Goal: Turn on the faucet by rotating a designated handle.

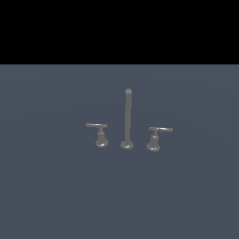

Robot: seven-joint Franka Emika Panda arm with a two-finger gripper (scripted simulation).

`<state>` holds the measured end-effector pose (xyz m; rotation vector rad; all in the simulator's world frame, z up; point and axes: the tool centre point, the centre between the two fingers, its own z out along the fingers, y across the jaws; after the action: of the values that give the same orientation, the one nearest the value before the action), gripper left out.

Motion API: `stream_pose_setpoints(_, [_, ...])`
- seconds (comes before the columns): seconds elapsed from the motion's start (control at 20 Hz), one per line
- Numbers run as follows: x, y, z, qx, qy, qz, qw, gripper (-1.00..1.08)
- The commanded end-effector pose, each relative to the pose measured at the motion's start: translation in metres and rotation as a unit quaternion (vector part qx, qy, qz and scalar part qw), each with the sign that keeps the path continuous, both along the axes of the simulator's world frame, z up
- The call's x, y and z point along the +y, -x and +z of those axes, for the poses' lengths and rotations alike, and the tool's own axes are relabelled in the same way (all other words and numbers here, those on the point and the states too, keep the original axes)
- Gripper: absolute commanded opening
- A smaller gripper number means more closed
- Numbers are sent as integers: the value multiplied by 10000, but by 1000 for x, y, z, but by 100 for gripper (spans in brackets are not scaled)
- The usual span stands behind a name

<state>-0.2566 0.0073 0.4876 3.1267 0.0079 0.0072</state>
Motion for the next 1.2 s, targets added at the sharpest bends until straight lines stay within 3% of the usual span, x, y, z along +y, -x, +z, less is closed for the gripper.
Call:
stream_pose_setpoints(0.0, [0, 0, 0, 0, 0, 0, 10000, -100])
stream_pose_setpoints(0.7, [5, -26, -33, -3, -10, -695, 9976, -100])
stream_pose_setpoints(1.15, [5, -70, -89, -8, -26, -1848, 9828, -100])
